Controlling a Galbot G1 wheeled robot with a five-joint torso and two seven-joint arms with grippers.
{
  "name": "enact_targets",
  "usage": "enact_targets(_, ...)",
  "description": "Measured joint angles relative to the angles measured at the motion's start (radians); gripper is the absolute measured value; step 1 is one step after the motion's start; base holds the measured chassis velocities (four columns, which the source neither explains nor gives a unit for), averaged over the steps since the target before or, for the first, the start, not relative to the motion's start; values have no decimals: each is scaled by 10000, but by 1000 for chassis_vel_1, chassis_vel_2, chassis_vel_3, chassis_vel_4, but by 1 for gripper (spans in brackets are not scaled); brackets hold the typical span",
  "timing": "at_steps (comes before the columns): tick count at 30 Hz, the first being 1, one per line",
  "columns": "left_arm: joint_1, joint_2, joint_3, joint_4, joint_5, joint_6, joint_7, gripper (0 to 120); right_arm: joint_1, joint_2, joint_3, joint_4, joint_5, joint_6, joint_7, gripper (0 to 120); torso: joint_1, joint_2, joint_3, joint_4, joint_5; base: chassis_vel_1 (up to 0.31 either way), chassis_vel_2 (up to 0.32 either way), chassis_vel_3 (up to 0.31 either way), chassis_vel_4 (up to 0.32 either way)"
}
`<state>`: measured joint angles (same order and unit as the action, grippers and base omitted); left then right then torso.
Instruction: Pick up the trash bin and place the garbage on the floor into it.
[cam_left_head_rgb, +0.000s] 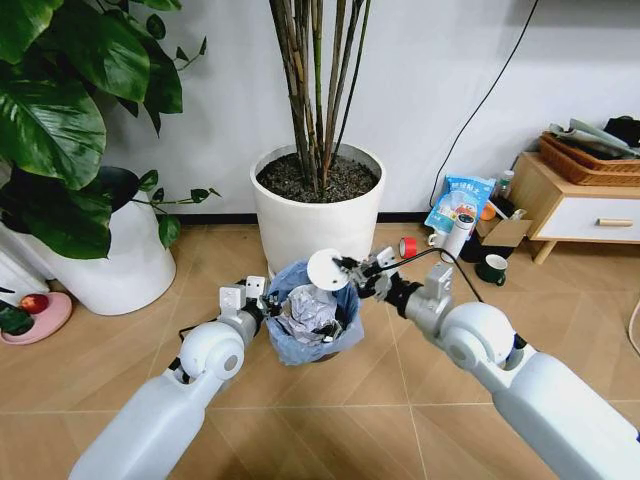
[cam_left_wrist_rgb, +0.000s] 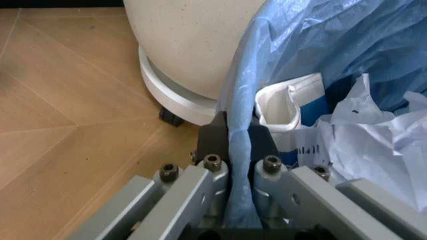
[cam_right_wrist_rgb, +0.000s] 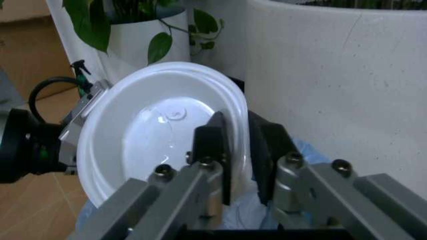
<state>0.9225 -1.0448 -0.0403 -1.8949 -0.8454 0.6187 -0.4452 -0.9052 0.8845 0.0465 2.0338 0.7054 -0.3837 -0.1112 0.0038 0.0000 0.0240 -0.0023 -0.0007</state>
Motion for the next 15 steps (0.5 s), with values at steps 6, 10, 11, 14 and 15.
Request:
enact_targets(6, -15, -64, 0, 25, 4, 0, 6, 0, -19, -42, 6, 26, 13, -3, 39, 37, 0, 0, 0, 0, 0, 0, 0, 0, 0)
enact_targets(10, -24, -83, -6, 46, 15, 0, 8, 0, -26, -24, 136, 20, 66, 44, 167, 52, 0, 0, 0, 0, 0, 0, 0, 0, 0)
enact_targets(11, -24, -84, -13, 53, 23, -2, 9, 0, -50, -20, 208, 43, 104, 58, 228, 55, 0, 0, 0, 0, 0, 0, 0, 0, 0)
enact_targets(14, -24, -106, -50, 69, 53, -9, 11, 0, -175, -26, 505, 190, 168, 100, 453, 69, 0, 0, 0, 0, -1, 0, 0, 0, 0)
enact_targets(15, -24, -106, -50, 69, 53, -9, 11, 0, -175, -26, 505, 190, 168, 100, 453, 69, 0, 0, 0, 0, -1, 0, 0, 0, 0)
